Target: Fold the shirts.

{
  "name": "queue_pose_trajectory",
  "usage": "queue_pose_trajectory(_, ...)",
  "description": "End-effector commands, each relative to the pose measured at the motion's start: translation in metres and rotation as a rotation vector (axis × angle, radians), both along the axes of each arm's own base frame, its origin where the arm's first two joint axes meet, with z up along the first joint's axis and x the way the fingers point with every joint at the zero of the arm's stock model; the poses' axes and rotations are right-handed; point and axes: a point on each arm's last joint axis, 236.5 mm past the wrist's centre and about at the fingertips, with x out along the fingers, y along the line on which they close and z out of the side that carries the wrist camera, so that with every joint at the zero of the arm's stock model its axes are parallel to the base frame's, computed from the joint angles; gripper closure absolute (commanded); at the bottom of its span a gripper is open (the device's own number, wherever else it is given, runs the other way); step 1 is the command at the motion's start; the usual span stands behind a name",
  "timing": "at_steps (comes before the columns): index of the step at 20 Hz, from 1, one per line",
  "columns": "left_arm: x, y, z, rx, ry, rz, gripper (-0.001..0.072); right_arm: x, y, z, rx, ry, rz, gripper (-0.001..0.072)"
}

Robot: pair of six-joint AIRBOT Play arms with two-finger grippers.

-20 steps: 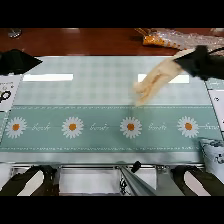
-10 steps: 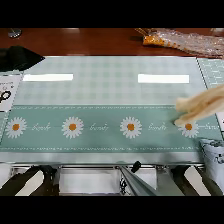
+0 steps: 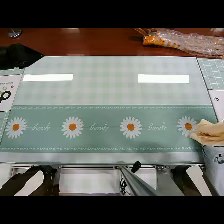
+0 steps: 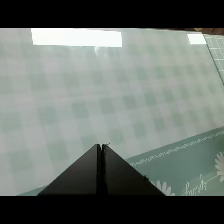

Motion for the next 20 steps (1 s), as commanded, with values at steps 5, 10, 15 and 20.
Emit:
queue_pose_trajectory(5, 0.027, 0.021, 0.015, 0.018, -0.110, 0.110, 0.0689, -0.084, -0.026, 0.009, -0.139, 0.252, -0.221, 0.0694)
queue_pose_trajectory(10, 0.040, 0.033, 0.028, 0.045, -0.196, 0.159, 0.0689, -0.108, -0.031, 0.015, -0.179, 0.347, -0.234, 0.0694)
queue_pose_trajectory(15, 0.053, 0.049, 0.044, 0.059, -0.280, 0.229, 0.0689, -0.110, -0.032, 0.015, -0.183, 0.359, -0.236, 0.0614)
queue_pose_trajectory(20, 0.058, 0.055, 0.050, 0.061, -0.309, 0.261, 0.0689, -0.110, -0.031, 0.017, -0.189, 0.353, -0.235, 0.0387)
